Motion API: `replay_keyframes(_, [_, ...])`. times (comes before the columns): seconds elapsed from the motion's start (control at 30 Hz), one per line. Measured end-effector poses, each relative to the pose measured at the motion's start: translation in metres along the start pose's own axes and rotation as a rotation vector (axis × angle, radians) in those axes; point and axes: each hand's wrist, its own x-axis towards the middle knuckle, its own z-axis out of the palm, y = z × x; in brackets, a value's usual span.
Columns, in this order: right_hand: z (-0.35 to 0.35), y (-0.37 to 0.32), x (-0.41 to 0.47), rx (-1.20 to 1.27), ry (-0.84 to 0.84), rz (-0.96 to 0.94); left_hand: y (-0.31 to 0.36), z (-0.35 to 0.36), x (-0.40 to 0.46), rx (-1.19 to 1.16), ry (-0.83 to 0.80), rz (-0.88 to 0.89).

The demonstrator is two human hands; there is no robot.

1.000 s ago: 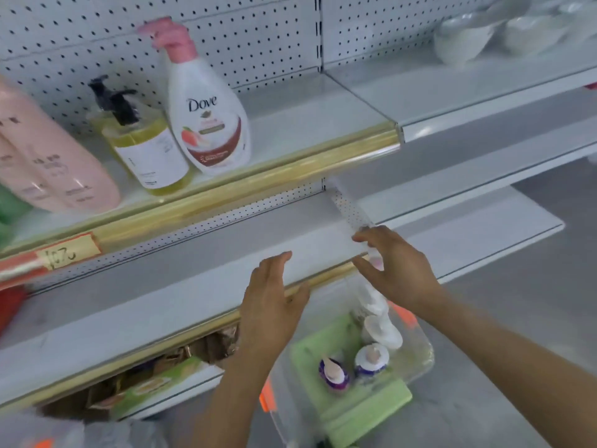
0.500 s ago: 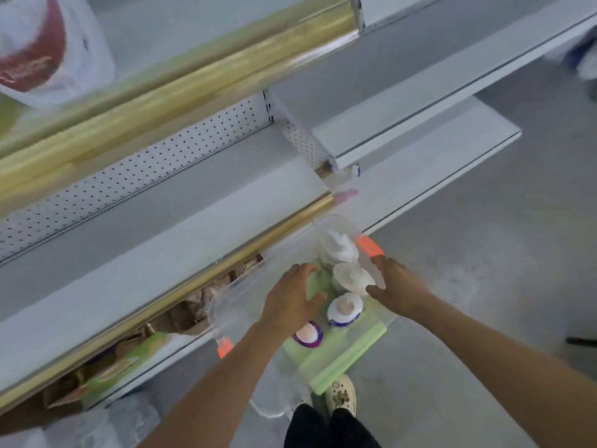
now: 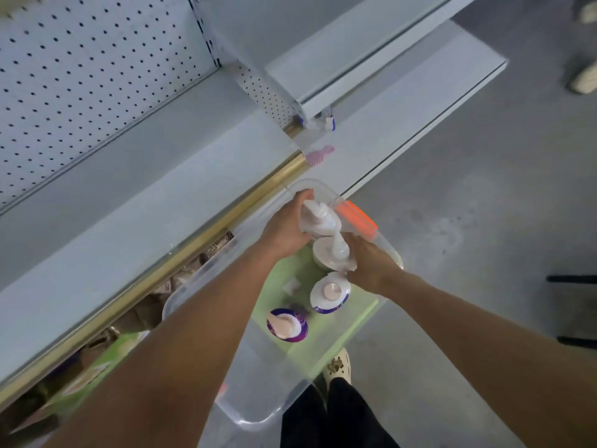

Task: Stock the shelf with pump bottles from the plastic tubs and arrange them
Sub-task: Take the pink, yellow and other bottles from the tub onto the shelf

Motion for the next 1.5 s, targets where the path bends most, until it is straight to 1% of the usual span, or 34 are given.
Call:
replay_keyframes(0.13, [0.0, 0.005, 0.007, -0.001, -0.033, -0.036, -0.004, 0.002, 0.013, 0.001, 0.001, 0.019])
replay_keyframes(0.27, [0.002, 0.013, 0.005, 0.07, -0.04, -0.065, -0.01, 0.007, 0.011, 0.045, 0.082, 0.081])
replay_keyframes(0.37, [0.008, 0.016, 0.004, 0.128, -0.025, -0.084, -0.024, 0.01, 0.005, 0.049, 0.13, 0.092])
replay_keyframes(0.43, [0.011, 0.016, 0.004, 0.119, -0.017, -0.101, -0.031, 0.01, 0.0, 0.068, 0.136, 0.105])
replay_keyframes(0.5, [0.013, 0.017, 0.004, 0.087, -0.005, -0.098, -0.035, 0.012, -0.006, 0.05, 0.09, 0.123])
replay_keyframes(0.57, [0.016, 0.018, 0.003, 0.07, 0.01, -0.103, -0.036, 0.015, -0.009, -0.025, 0.044, 0.11])
replay_keyframes(0.7, [0.018, 0.024, 0.005, 0.106, 0.014, -0.127, -0.034, 0.024, -0.006, -0.108, 0.097, 0.064])
replay_keyframes(0.87, [0.008, 0.027, 0.005, 0.209, 0.008, -0.182, -0.028, 0.029, -0.008, -0.14, 0.084, -0.012])
replay_keyframes(0.97, [-0.012, 0.019, -0.004, 0.244, 0.013, -0.221, -0.024, 0.024, -0.027, -0.265, 0.169, -0.088])
replay_keyframes(1.03, [-0.027, 0.014, -0.01, 0.253, 0.006, -0.202, -0.024, 0.019, -0.045, -0.312, 0.225, -0.112])
replay_keyframes(1.13, [-0.053, 0.0, -0.021, 0.307, 0.005, -0.211, -0.02, 0.006, -0.076, -0.453, 0.285, -0.169])
replay_keyframes(1.23, [-0.081, -0.027, -0.037, 0.429, 0.006, -0.237, -0.008, -0.014, -0.105, -0.53, 0.341, -0.217])
replay_keyframes(1.4, [-0.118, -0.083, -0.065, 0.592, -0.002, -0.297, 0.027, -0.062, -0.153, -0.69, 0.495, -0.208])
replay_keyframes(1.5, [-0.136, -0.113, -0.082, 0.75, -0.004, -0.365, 0.046, -0.089, -0.184, -0.793, 0.56, -0.162])
